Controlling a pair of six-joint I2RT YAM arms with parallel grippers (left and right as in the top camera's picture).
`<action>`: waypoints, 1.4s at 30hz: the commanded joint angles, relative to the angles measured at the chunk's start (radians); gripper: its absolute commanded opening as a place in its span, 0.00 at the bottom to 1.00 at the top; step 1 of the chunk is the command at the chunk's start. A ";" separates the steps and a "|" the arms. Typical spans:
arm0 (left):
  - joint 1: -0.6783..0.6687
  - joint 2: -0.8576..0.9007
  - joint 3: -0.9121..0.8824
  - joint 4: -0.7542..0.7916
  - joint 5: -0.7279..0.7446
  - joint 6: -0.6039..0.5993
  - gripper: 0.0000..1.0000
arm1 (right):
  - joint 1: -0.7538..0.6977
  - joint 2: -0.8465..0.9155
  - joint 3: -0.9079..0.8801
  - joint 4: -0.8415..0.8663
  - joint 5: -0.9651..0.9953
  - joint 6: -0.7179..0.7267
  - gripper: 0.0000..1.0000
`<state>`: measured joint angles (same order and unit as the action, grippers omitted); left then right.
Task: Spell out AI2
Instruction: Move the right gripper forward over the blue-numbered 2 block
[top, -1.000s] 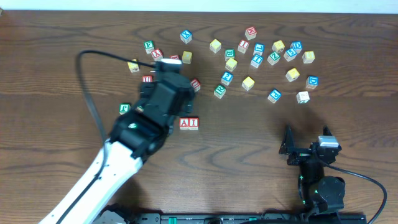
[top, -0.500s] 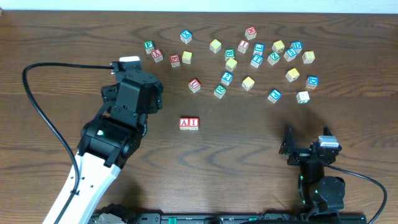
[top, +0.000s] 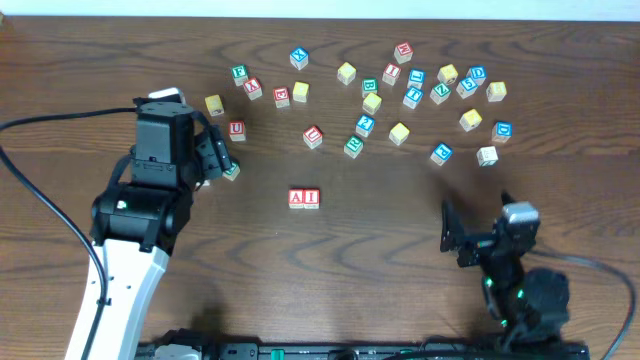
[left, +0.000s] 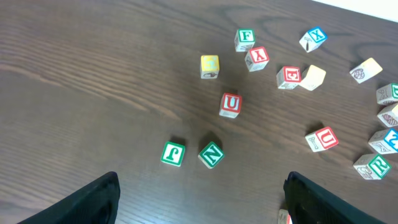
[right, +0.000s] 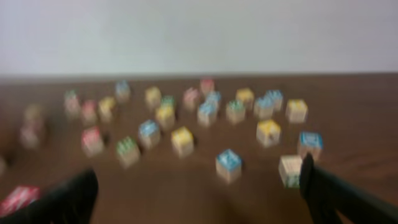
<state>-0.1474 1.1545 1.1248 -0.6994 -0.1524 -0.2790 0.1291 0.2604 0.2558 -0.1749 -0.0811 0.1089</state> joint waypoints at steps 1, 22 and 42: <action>0.032 0.018 0.020 -0.003 0.085 0.025 0.83 | 0.020 0.351 0.375 -0.095 -0.119 -0.042 0.99; 0.031 0.047 0.018 -0.025 0.093 0.062 0.90 | 0.143 1.651 1.771 -0.815 -0.187 0.147 0.99; 0.031 0.080 0.010 -0.046 0.093 0.061 0.90 | 0.343 1.794 1.777 -0.885 0.386 0.877 0.93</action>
<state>-0.1196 1.2346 1.1267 -0.7368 -0.0578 -0.2340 0.4767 2.0380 2.0113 -1.0409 0.1589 0.7696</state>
